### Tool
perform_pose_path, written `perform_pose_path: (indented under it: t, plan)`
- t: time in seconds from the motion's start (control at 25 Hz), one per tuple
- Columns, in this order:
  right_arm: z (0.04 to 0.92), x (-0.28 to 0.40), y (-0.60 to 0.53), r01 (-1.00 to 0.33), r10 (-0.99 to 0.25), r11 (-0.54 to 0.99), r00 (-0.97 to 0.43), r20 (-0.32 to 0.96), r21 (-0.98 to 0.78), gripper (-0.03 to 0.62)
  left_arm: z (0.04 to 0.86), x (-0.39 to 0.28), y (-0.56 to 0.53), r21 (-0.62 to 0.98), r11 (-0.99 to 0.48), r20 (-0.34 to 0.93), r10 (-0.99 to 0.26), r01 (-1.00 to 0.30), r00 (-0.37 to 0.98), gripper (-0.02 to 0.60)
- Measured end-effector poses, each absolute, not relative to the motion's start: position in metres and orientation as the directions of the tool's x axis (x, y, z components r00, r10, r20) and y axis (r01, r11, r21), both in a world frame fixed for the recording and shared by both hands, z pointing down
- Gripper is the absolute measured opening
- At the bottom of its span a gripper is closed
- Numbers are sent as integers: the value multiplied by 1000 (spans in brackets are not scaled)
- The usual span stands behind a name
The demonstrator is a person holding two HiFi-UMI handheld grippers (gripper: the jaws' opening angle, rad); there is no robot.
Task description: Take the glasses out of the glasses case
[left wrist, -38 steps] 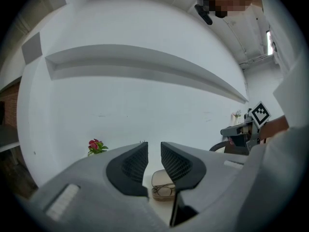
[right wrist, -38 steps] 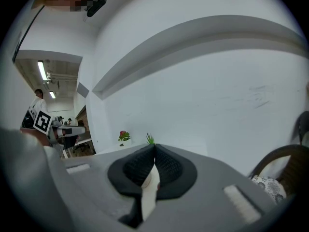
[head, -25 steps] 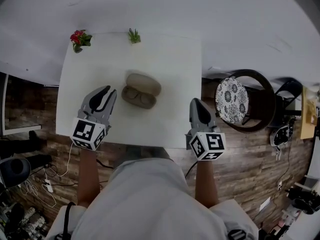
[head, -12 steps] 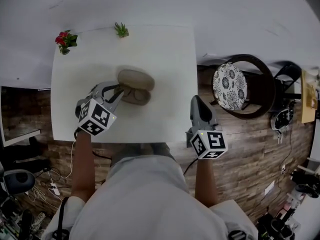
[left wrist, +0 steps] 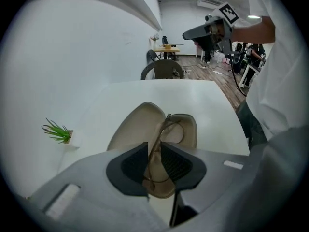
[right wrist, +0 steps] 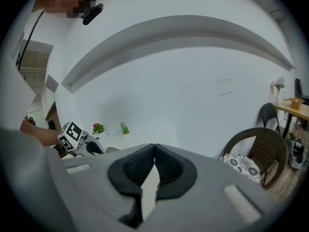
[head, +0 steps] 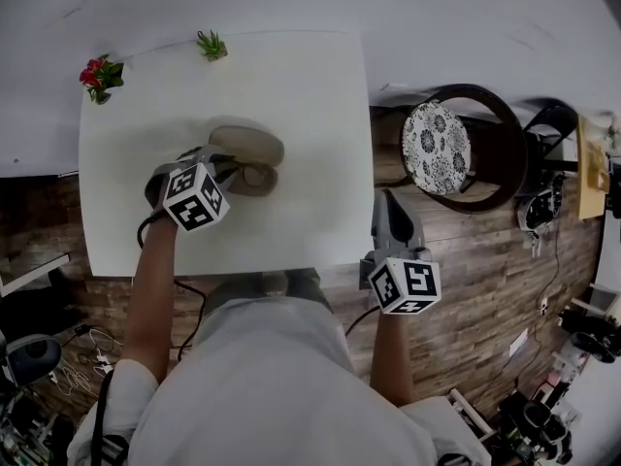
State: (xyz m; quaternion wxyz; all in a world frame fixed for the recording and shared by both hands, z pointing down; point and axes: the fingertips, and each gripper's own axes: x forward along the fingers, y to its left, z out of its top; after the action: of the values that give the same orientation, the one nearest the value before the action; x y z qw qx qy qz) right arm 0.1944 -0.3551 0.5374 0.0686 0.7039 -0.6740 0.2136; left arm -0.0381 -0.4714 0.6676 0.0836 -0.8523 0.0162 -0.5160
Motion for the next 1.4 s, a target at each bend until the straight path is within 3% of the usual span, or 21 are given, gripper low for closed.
perform_pose_path:
  t: [0.52,0.8,1.16,1.4]
  plan:
    - [547,191,-349,-974,-908,-110,17,418,-199,3,694,-27,-469,-140,-973,909,-51,186,415,89]
    - [546,186,-350,-973,-910,-107,13,414,-204,3,696,-24,-471,-181,-960,905,-77,214,417,50]
    - [538,182,-354,-969,-920,-100,4,393,-225,3,689,-26,-471,-205,-958,890,-96,202,446,26]
    - [528,184,-356,-967,-929,-96,2,369,-235,3,667,-25,-479,-242,-963,851,-154,116,501,26]
